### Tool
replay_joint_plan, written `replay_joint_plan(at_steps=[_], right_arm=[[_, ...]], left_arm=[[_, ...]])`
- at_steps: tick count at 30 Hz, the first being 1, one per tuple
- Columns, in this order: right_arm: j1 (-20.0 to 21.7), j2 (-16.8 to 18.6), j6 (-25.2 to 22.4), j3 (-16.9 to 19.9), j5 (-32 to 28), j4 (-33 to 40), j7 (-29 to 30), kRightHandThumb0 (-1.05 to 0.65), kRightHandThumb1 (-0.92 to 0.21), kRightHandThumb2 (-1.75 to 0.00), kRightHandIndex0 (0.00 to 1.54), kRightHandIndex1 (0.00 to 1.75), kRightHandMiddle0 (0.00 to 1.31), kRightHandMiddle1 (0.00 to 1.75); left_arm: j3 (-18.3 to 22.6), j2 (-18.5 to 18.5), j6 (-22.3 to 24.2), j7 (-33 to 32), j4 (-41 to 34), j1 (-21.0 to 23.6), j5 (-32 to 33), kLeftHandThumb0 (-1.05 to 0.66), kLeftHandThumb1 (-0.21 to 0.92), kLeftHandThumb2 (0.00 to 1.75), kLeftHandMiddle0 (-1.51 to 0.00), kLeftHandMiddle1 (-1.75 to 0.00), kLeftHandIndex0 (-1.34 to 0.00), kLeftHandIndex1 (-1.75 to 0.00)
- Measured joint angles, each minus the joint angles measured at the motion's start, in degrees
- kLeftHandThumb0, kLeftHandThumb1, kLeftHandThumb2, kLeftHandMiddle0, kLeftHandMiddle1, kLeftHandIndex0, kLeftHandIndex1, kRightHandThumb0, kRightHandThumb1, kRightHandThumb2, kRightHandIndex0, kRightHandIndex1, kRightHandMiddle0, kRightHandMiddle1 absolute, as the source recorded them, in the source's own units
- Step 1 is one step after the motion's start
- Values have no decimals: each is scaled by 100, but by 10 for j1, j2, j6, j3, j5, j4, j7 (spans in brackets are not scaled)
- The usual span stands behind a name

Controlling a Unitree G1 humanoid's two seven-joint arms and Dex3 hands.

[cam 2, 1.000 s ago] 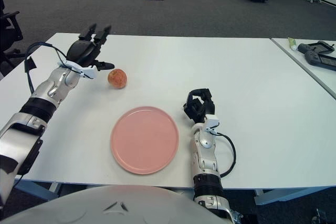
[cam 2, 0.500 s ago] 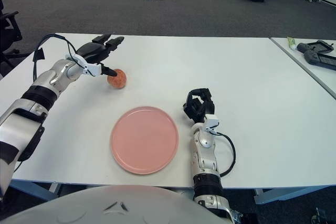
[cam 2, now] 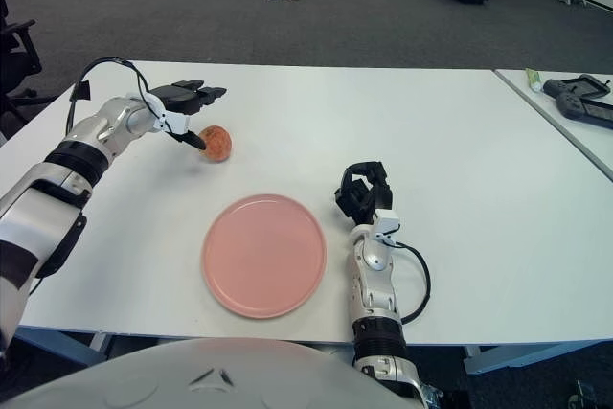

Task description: Put the apple into the plate.

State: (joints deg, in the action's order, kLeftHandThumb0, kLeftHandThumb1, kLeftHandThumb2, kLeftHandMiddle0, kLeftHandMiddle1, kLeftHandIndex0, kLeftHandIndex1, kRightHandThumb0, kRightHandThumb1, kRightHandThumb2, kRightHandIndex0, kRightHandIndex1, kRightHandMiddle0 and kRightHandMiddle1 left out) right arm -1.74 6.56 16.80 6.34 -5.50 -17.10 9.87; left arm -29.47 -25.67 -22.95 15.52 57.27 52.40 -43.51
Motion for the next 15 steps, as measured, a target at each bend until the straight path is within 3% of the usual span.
replay_joint_plan(at_steps=[15], right_arm=[[-5,0,5,1,-3,4,2,-39,-65,-89,63,175,36,175]], left_arm=[[-38,46,19,-40,98,27,-17,-105,87,12,0,0,0,0]])
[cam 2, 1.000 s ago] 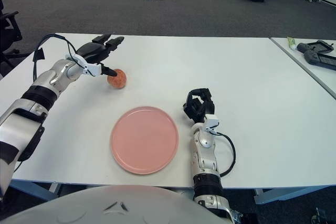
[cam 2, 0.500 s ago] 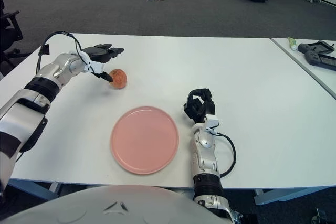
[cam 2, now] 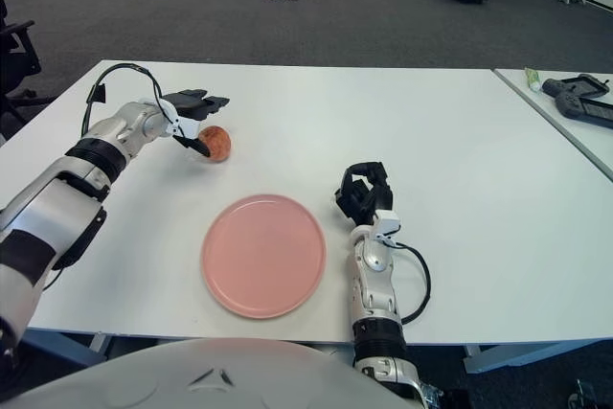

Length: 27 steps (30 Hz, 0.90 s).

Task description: Put the apple into the plate.

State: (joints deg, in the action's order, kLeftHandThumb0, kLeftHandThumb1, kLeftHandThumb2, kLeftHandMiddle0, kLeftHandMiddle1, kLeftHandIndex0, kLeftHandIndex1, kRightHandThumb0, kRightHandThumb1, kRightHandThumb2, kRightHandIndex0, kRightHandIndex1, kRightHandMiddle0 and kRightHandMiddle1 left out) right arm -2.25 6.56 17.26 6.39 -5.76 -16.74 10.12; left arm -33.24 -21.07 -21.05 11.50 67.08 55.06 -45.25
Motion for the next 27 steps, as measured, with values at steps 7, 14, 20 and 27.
replay_joint_plan(at_steps=[7,14,20,27], right_arm=[[-4,0,2,2,-4,2,-6,-39,-66,-89,64,175,36,175],[-7,0,5,4,-4,4,-6,-39,-65,-89,63,175,36,175],[-8,0,6,5,-3,4,-6,-39,-65,-89,61,175,36,175],[-10,0,7,7,-3,7,-5,-39,-67,-87,61,175,35,175]], left_arm=[[-7,13,16,-23,32,9,-2,-105,87,12,0,0,0,0],[-16,31,31,-49,56,12,-4,-105,88,12,0,0,0,0],[-19,42,33,-58,66,12,-4,-105,88,12,0,0,0,0],[-21,58,42,-63,80,12,-4,-105,88,12,0,0,0,0]])
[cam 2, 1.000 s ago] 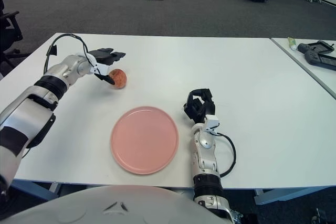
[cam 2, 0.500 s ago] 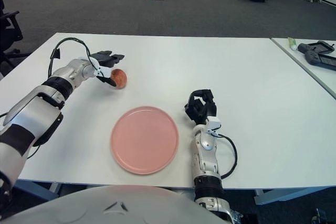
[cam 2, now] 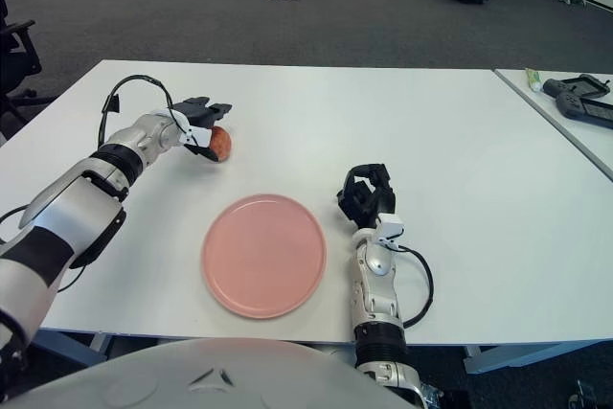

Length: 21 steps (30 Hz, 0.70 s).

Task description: Put the apple into the plate.

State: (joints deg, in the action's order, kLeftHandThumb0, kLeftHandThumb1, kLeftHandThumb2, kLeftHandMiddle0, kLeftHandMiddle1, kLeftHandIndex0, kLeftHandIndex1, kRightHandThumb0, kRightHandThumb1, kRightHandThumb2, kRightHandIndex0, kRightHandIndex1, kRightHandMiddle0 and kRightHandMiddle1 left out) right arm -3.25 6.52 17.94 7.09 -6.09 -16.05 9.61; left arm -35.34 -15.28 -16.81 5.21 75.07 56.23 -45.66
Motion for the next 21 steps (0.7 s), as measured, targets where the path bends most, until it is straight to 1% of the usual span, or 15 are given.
replay_joint_plan(at_steps=[12,21], right_arm=[[-4,0,-1,2,1,6,7,-38,-68,-86,61,175,34,175],[-8,-1,-2,2,1,11,11,-38,-68,-86,60,175,34,175]], left_arm=[[-10,34,26,-11,19,-2,-1,-105,89,13,0,0,0,0],[-18,45,34,-11,22,-5,-2,-100,88,12,0,0,0,0]])
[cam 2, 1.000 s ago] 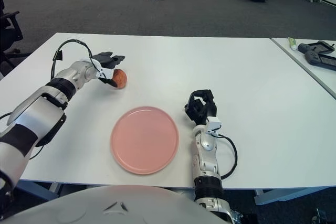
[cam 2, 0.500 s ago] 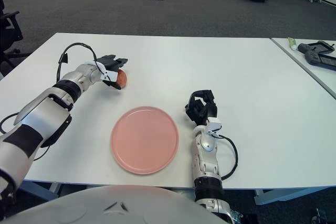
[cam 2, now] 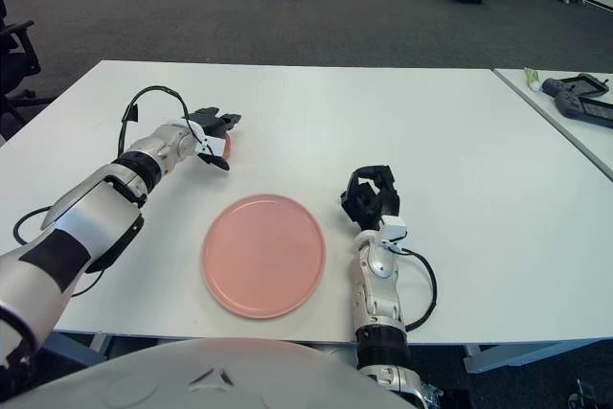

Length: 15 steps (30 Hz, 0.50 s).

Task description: Put the apple into the plate.

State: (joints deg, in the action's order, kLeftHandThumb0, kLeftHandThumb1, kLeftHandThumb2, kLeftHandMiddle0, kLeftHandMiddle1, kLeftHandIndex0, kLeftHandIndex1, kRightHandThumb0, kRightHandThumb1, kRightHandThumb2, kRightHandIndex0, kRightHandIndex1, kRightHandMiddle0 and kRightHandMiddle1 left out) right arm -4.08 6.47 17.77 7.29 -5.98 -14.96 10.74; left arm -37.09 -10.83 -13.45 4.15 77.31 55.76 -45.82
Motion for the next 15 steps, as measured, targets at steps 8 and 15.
replay_joint_plan(at_steps=[8,15], right_arm=[[-3,0,-1,1,0,4,1,-38,-68,-85,60,175,34,175],[-5,0,-6,2,-1,9,1,-38,-68,-85,61,175,34,175]], left_arm=[[-5,8,11,6,3,-5,0,-97,89,14,0,0,0,0],[-6,9,25,13,3,-5,0,-99,89,14,0,0,0,0]])
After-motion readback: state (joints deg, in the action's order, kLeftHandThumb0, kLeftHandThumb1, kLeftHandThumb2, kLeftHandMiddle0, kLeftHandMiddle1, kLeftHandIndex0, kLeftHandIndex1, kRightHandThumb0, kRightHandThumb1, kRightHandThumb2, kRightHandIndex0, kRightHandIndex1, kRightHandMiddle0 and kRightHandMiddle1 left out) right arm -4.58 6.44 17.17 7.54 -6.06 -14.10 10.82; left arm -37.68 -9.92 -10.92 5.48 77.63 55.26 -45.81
